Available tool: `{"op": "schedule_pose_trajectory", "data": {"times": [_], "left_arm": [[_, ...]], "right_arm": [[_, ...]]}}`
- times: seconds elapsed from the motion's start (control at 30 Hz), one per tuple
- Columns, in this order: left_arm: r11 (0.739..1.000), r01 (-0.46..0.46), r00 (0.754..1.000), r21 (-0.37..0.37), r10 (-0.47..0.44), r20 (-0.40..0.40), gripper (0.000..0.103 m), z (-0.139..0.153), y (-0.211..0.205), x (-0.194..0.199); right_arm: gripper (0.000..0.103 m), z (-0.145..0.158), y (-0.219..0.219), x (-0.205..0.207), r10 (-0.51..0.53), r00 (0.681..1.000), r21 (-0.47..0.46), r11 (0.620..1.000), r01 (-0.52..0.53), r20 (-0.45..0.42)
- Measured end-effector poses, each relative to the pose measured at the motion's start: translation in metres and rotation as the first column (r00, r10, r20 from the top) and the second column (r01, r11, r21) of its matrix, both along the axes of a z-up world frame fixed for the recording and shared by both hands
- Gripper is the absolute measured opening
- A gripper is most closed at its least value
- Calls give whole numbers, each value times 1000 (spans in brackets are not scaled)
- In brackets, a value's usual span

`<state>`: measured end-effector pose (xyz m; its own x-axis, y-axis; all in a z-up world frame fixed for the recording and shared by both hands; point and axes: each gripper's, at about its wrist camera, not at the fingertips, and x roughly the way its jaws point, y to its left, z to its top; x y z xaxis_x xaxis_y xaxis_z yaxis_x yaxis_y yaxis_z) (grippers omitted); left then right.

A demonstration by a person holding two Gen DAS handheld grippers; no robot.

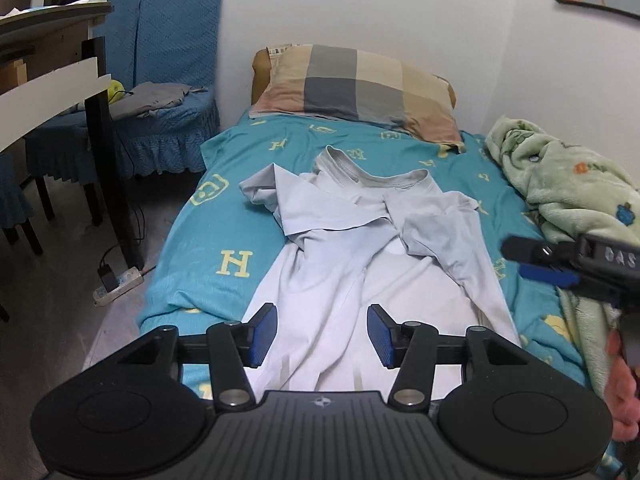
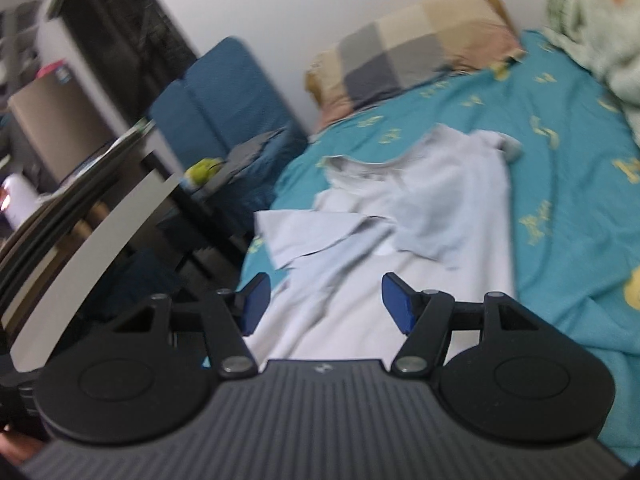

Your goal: Fold clothes

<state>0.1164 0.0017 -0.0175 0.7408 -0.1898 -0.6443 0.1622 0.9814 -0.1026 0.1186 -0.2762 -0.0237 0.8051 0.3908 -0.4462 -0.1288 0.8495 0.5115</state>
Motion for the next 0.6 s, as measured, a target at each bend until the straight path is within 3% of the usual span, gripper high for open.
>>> {"op": "schedule_pose_trajectory", "data": {"times": [0.13,0.27,0.4,0.6], "left_arm": [[1000,14,1000,-2,-13,13,53,-2,14,-6],[999,28,999,-20,-27,21,53,-13,34,-5],[995,85,996,-58,-84,11,53,-31,48,-4],[982,185,981,-34,-186,-46,51,-66,43,6]], "right_arm": [[65,14,30,29,61,998,-59,996,-60,13],[65,13,76,83,119,993,-171,978,-116,3],[64,-4,127,149,183,982,-285,939,-190,-55],[59,-29,189,224,229,966,-448,856,-258,-118]]}}
